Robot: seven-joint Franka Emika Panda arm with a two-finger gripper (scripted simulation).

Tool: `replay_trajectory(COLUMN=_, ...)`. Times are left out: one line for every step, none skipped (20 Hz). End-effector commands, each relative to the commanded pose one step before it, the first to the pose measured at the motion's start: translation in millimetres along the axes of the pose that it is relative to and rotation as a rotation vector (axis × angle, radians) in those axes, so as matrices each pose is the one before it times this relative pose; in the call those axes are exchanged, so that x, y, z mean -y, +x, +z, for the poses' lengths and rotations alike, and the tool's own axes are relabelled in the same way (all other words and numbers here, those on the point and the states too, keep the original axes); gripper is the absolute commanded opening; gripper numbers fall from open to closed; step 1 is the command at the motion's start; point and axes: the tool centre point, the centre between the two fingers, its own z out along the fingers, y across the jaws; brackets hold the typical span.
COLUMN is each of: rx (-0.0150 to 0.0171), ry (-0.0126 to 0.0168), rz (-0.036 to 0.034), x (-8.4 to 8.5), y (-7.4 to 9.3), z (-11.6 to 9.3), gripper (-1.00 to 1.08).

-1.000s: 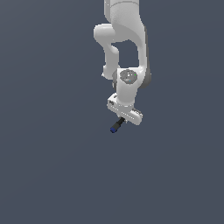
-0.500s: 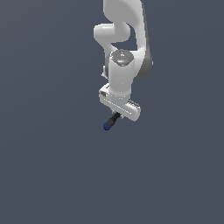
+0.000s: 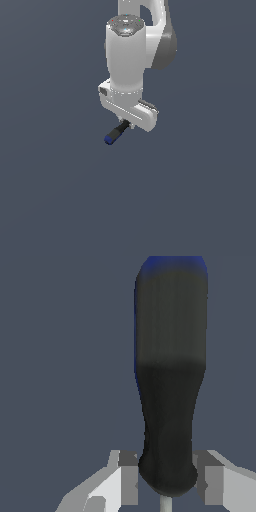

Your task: Pick up the object and move it to a goal position.

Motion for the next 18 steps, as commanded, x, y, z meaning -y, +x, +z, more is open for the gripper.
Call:
replay_trajectory(rx=-0.00003, ry=-0.00003, rz=-0.00038, x=-1.11, y=12.11, z=-23.01, gripper=-1.00)
replay_trajectory(rx=0.00000, ry=0.00000, rz=0.00000, x=-0.30, y=4.58, z=-8.23, gripper=-1.00)
replay_trajectory(rx=0.00000, ry=0.00000, rz=0.00000, x=-0.28, y=4.43, z=-7.94, gripper=-1.00)
replay_trajectory(rx=0.00000, ry=0.00000, rz=0.00000, x=-0.26, y=4.30, z=-7.67, gripper=-1.00)
replay_trajectory(rx=-0.00014, ry=-0.00031, rz=-0.00060, x=0.16, y=3.91, z=-7.37, gripper=-1.00)
replay_trajectory(rx=0.00000, ry=0.00000, rz=0.00000, x=-0.22, y=4.05, z=-7.17, gripper=-1.00)
replay_trajectory(rx=0.00000, ry=0.00000, rz=0.00000, x=-0.21, y=3.94, z=-6.94, gripper=-1.00)
replay_trajectory(rx=0.00000, ry=0.00000, rz=0.00000, x=-0.19, y=3.83, z=-6.73, gripper=-1.00)
replay_trajectory(rx=0.00000, ry=0.00000, rz=0.00000, x=-0.18, y=3.72, z=-6.52, gripper=-1.00)
replay_trajectory(rx=0.00000, ry=0.00000, rz=0.00000, x=-0.16, y=3.62, z=-6.31, gripper=-1.00)
replay_trajectory(rx=0.00000, ry=0.00000, rz=0.00000, x=-0.15, y=3.52, z=-6.12, gripper=-1.00)
replay_trajectory(rx=0.00000, ry=0.00000, rz=0.00000, x=-0.14, y=3.42, z=-5.93, gripper=-1.00)
replay_trajectory(rx=0.00000, ry=0.00000, rz=0.00000, x=-0.13, y=3.33, z=-5.75, gripper=-1.00)
replay_trajectory(rx=0.00000, ry=0.00000, rz=0.00000, x=-0.12, y=3.24, z=-5.57, gripper=-1.00)
replay_trajectory(rx=-0.00004, ry=-0.00008, rz=-0.00048, x=0.19, y=2.96, z=-5.40, gripper=-1.00)
replay_trajectory(rx=0.00000, ry=0.00000, rz=0.00000, x=-0.10, y=3.06, z=-5.23, gripper=-1.00)
replay_trajectory(rx=0.00000, ry=0.00000, rz=0.00000, x=-0.08, y=2.97, z=-5.07, gripper=-1.00)
replay_trajectory(rx=0.00000, ry=0.00000, rz=0.00000, x=-0.08, y=2.89, z=-4.91, gripper=-1.00)
